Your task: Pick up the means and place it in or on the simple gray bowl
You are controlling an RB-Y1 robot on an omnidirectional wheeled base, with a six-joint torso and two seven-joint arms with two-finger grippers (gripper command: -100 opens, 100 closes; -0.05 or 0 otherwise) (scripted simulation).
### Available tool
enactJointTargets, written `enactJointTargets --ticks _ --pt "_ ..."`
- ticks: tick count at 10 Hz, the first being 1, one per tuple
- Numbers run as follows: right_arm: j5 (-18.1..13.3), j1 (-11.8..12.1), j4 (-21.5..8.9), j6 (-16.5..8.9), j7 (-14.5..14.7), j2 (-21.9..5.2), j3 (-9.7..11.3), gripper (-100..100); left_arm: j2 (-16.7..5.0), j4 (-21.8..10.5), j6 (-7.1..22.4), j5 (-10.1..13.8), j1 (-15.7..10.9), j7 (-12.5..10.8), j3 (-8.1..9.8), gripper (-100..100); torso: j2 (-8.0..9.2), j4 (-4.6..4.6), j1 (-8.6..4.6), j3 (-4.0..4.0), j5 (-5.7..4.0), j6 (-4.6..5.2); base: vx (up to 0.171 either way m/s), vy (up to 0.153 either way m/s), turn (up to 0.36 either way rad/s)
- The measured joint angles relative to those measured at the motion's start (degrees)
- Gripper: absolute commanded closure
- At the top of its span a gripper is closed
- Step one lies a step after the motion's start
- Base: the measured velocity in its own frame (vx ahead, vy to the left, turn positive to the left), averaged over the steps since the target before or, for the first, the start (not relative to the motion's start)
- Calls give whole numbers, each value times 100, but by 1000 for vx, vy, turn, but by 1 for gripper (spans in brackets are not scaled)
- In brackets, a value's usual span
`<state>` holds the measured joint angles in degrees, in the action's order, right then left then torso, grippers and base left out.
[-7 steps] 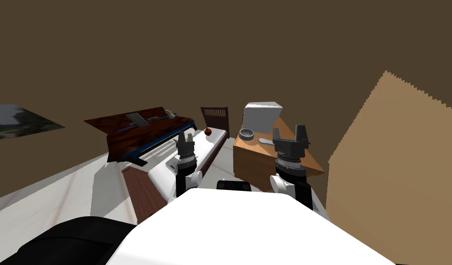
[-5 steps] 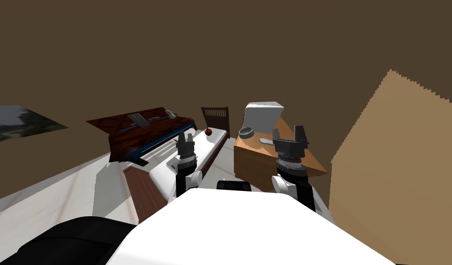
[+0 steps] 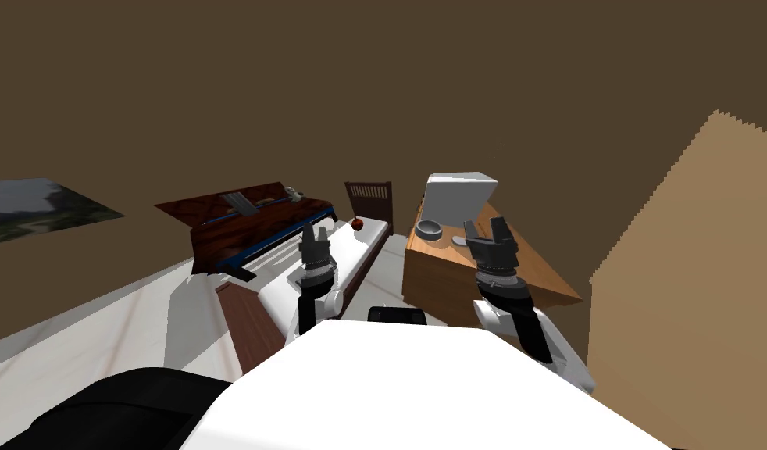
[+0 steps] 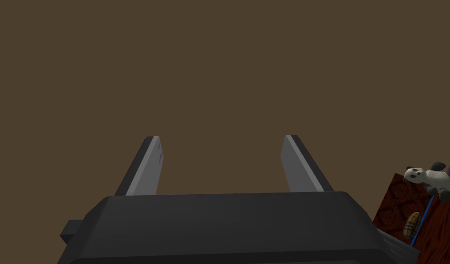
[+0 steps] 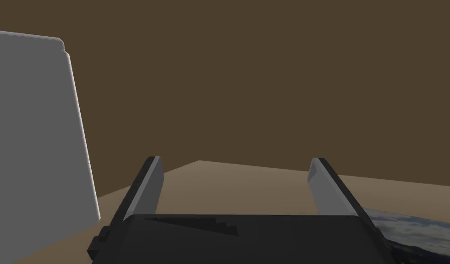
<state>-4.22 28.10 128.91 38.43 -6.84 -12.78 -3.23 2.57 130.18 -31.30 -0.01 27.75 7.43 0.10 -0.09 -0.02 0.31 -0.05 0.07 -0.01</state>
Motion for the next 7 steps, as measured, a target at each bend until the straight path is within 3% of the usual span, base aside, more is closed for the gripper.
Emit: enactJointTargets --ticks 7 --pt "-197 -92 -436 188 198 -1020 -682 -100 0 0 0 0 0 0 0 0 0 0 2 0 1 0 30 98 18"
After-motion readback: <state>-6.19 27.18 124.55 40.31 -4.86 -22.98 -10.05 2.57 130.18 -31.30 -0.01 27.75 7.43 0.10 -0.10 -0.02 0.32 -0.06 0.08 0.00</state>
